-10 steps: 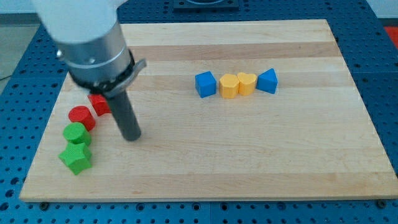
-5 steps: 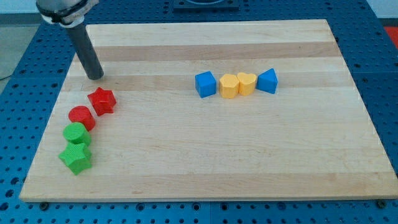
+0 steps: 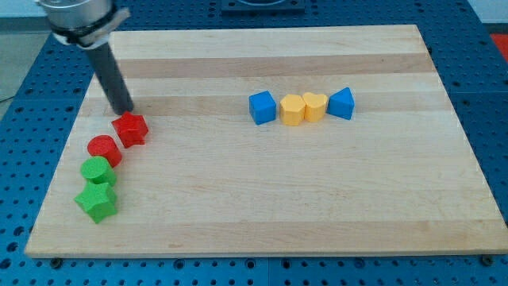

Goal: Move the red star to the right side of the green star

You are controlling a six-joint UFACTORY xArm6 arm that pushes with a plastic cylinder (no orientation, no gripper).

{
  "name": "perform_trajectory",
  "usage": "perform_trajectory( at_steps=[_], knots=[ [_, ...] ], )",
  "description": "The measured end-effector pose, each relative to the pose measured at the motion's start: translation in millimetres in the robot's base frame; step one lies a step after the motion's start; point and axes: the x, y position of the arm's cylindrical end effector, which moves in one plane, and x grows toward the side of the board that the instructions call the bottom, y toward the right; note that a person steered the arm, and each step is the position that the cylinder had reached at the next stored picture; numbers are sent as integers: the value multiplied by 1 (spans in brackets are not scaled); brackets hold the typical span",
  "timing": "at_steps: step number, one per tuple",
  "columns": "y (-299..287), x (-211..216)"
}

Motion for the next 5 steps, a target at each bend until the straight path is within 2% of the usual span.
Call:
perform_trajectory(
  at_steps=[1, 2, 3, 5],
  knots=[
    [-13, 27],
    [13, 48],
    [66, 51],
    [84, 38]
  ],
)
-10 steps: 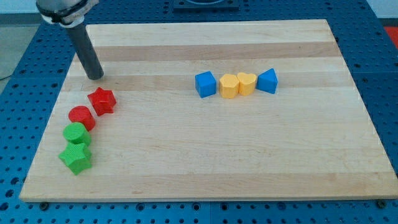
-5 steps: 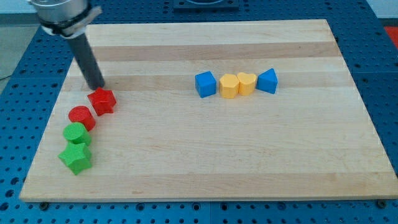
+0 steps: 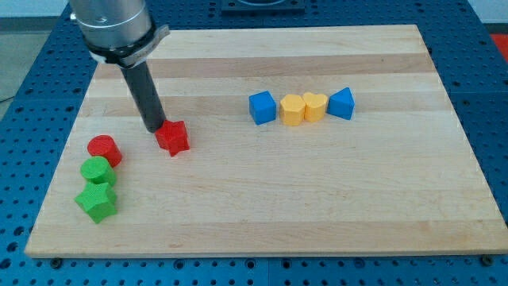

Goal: Move the red star to the right side of the green star

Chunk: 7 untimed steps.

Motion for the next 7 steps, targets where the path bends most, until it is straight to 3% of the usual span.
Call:
perform_trajectory(
  at_steps=[1, 2, 3, 4, 5, 6, 7],
  knots=[
    [32, 29],
    [24, 80],
    [21, 73],
    [36, 33],
    [83, 27],
    [99, 74],
    [58, 101]
  ],
)
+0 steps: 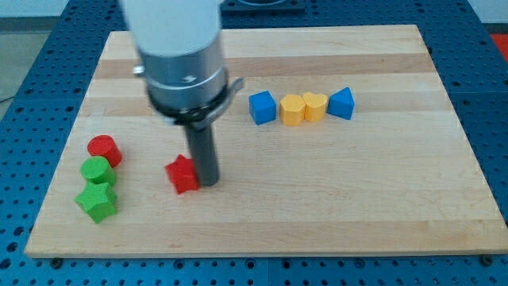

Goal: Move the red star to the right side of the green star

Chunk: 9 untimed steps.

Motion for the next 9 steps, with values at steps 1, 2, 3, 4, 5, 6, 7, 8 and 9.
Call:
perform_trajectory(
  at_steps=[1, 2, 3, 4, 5, 6, 7, 8, 9],
  knots=[
    [-16, 5],
    [15, -26],
    [-3, -43],
    [-23, -41],
    [-26, -16],
    [-34, 14],
    [-37, 25],
    [-1, 23],
    [6, 24]
  ],
)
